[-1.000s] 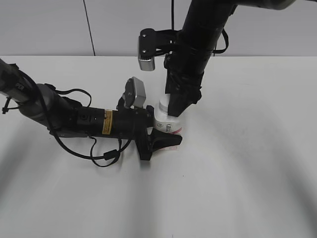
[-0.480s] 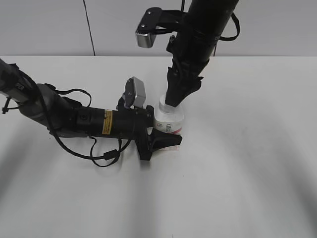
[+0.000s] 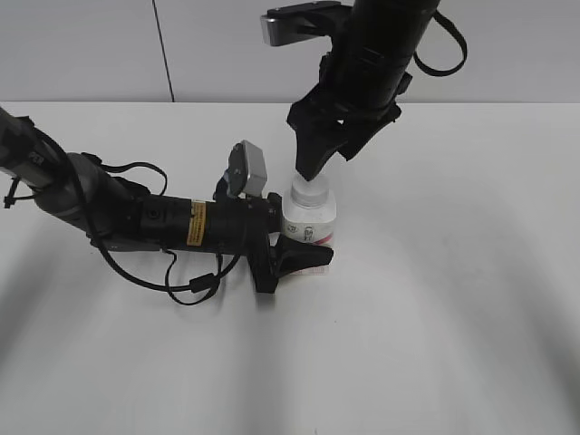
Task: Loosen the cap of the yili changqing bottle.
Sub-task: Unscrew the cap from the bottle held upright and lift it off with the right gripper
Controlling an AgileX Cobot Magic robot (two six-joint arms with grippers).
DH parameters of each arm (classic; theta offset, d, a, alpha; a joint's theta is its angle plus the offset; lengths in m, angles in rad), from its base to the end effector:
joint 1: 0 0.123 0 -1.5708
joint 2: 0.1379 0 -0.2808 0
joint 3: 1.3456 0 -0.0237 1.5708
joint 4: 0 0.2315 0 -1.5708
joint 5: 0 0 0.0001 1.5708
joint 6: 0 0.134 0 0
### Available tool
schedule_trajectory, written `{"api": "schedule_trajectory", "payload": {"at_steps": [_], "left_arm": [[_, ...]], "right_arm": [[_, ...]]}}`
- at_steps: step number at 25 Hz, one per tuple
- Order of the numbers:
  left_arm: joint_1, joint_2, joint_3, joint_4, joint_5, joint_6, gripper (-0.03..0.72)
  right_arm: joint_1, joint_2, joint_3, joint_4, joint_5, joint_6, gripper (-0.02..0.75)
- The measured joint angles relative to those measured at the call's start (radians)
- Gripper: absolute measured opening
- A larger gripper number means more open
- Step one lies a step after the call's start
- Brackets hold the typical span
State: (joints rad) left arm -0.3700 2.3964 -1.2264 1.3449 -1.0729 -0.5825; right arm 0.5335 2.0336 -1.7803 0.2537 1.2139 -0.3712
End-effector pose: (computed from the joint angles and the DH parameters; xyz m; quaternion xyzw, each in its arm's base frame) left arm 0.3440 -0.2564 0.0456 0.5342 0.6160 -0.4119 0.4069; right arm 0.3430 0.2392 0.2121 -0.4022 0.9024 0.1295 0.0843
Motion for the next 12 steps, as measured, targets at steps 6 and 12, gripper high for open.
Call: {"api": "schedule_trajectory", "payload": {"at_steps": [6, 12], "left_arm": [[0.0, 0.0, 0.0, 0.0, 0.0, 0.0, 0.41], [0.0, 0.0, 0.0, 0.0, 0.001, 0.0, 0.41]], "right_arm": [[0.0, 0.0, 0.0, 0.0, 0.0, 0.313, 0.535], [0.0, 0.014, 0.0, 0.002, -0.006, 0.463, 0.535]]}}
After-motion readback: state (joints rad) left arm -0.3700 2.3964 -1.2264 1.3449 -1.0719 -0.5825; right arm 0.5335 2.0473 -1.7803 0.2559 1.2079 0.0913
